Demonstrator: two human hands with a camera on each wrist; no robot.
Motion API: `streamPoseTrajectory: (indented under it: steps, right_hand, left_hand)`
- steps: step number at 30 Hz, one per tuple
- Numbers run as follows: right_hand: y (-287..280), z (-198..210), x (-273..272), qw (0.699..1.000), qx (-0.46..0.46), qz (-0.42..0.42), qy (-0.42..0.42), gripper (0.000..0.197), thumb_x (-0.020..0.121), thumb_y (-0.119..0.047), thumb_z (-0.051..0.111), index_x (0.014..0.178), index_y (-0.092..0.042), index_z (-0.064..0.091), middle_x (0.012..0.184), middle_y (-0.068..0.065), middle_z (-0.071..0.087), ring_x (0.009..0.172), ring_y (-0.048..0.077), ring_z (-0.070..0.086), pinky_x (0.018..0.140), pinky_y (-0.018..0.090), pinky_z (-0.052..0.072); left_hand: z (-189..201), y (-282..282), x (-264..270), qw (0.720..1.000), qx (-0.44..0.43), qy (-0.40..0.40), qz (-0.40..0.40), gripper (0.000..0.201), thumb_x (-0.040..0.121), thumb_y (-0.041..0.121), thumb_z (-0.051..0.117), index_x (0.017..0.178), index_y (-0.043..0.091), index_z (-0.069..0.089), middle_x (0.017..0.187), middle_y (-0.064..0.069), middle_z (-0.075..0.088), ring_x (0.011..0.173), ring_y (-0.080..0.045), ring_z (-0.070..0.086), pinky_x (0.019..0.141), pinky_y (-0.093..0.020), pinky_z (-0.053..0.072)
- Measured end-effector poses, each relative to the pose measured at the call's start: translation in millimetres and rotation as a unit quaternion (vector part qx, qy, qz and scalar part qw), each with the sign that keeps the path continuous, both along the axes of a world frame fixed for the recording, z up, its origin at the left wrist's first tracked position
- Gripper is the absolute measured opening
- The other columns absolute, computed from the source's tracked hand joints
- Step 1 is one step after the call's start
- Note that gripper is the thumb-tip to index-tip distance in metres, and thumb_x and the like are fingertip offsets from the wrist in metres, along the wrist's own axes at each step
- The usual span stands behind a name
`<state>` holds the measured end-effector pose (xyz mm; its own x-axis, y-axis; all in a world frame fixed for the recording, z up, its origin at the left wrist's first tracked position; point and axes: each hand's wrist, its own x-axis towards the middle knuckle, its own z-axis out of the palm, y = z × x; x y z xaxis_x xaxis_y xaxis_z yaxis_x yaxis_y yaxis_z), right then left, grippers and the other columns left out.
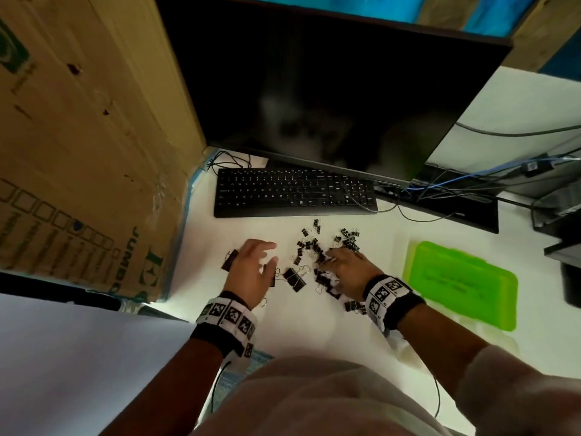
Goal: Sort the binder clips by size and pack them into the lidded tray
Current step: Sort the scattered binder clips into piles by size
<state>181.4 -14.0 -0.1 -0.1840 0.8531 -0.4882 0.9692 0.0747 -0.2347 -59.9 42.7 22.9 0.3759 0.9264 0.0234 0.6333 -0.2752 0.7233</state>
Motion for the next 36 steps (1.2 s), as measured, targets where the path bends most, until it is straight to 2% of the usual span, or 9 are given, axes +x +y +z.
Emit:
streamPoseTrajectory:
  steps: [3, 8, 15, 19, 21, 25, 29, 34, 36]
  right_hand:
    - [-12.4, -8.4, 11.6, 1.000, 0.005, 0.012, -0.020, 0.047, 0.089, -0.020, 0.058, 0.133, -0.031, 0.046, 0.152, 0.006, 0.026, 0.140, 0.028, 0.026, 0.110, 0.048, 0.034]
    - [-18.3, -10.5, 27.2, 0.999, 0.032, -0.005, -0.018, 0.050, 0.088, -0.003, 0.052, 0.133, -0.022, 0.049, 0.149, 0.006, 0.032, 0.133, 0.029, 0.037, 0.103, 0.044, 0.044]
    - [-26.9, -13.8, 45.0, 0.996, 0.091, -0.023, 0.012, 0.043, 0.086, -0.009, 0.056, 0.126, -0.025, 0.056, 0.144, 0.003, 0.042, 0.129, 0.026, 0.044, 0.104, 0.041, 0.042]
    - [-27.7, -11.2, 24.5, 0.989, 0.132, 0.070, 0.007, 0.032, 0.083, -0.008, 0.059, 0.112, -0.019, 0.065, 0.116, 0.006, 0.061, 0.109, 0.027, 0.057, 0.089, 0.042, 0.049]
    - [-25.1, -12.2, 13.7, 0.991, 0.103, 0.083, -0.001, 0.033, 0.083, 0.001, 0.052, 0.111, -0.012, 0.064, 0.107, 0.009, 0.061, 0.103, 0.030, 0.057, 0.083, 0.041, 0.051]
    - [-21.1, -13.4, 14.0, 0.996, 0.045, -0.013, 0.072, 0.046, 0.081, 0.013, 0.048, 0.116, -0.013, 0.063, 0.110, 0.008, 0.059, 0.102, 0.028, 0.058, 0.083, 0.038, 0.052]
    - [-24.7, -5.6, 19.1, 0.980, 0.047, -0.083, 0.173, 0.035, 0.085, 0.003, 0.055, 0.109, -0.021, 0.067, 0.103, 0.002, 0.061, 0.090, 0.019, 0.062, 0.082, 0.034, 0.053]
    - [-39.6, 9.3, -0.2, 0.981, -0.019, -0.021, 0.190, 0.031, 0.086, -0.001, 0.056, 0.112, -0.015, 0.065, 0.110, 0.005, 0.062, 0.097, 0.020, 0.060, 0.080, 0.026, 0.045]
    - [-40.5, 7.5, -18.4, 0.981, -0.058, 0.021, 0.184, 0.032, 0.088, 0.000, 0.053, 0.116, -0.013, 0.063, 0.115, 0.008, 0.060, 0.102, 0.023, 0.060, 0.083, 0.030, 0.045]
  left_hand:
    - [-9.0, -21.9, 37.3, 0.988, -0.064, 0.043, -0.132, 0.023, 0.090, 0.020, 0.059, 0.113, 0.024, 0.060, 0.109, 0.011, 0.049, 0.082, -0.001, 0.058, 0.084, -0.017, 0.050]
    - [-36.4, -30.4, 62.0, 0.955, -0.033, 0.186, -0.229, 0.036, 0.089, 0.015, 0.056, 0.125, 0.018, 0.052, 0.129, -0.002, 0.042, 0.120, -0.020, 0.043, 0.102, -0.036, 0.042]
    - [-41.5, -15.8, 42.7, 0.948, 0.023, 0.245, -0.202, 0.024, 0.092, 0.010, 0.047, 0.113, 0.012, 0.057, 0.123, -0.007, 0.047, 0.115, -0.024, 0.045, 0.103, -0.032, 0.040]
    - [-42.8, -10.6, 46.9, 0.951, 0.057, 0.218, -0.214, 0.027, 0.084, 0.008, 0.061, 0.110, 0.012, 0.064, 0.122, -0.006, 0.052, 0.113, -0.025, 0.049, 0.096, -0.034, 0.048]
    - [-44.0, -8.4, 46.5, 0.941, 0.065, 0.243, -0.224, 0.028, 0.081, 0.011, 0.065, 0.108, 0.014, 0.065, 0.125, -0.005, 0.053, 0.116, -0.025, 0.047, 0.095, -0.039, 0.049]
    - [-41.4, -4.7, 41.1, 0.944, 0.063, 0.257, -0.196, 0.024, 0.084, 0.013, 0.062, 0.107, 0.014, 0.065, 0.115, -0.005, 0.055, 0.108, -0.024, 0.050, 0.092, -0.036, 0.048]
    - [-39.0, 2.8, 29.1, 0.952, 0.046, 0.262, -0.148, 0.023, 0.087, 0.013, 0.055, 0.108, 0.013, 0.063, 0.115, -0.005, 0.053, 0.112, -0.025, 0.046, 0.096, -0.032, 0.042]
    - [-34.4, 7.1, 16.0, 0.947, 0.019, 0.296, -0.126, 0.028, 0.083, 0.010, 0.059, 0.110, 0.017, 0.063, 0.114, -0.004, 0.055, 0.112, -0.027, 0.045, 0.091, -0.038, 0.042]
    - [-34.3, 6.8, 18.5, 0.949, 0.029, 0.278, -0.148, 0.034, 0.081, 0.010, 0.062, 0.114, 0.018, 0.062, 0.116, -0.004, 0.055, 0.112, -0.028, 0.046, 0.092, -0.040, 0.045]
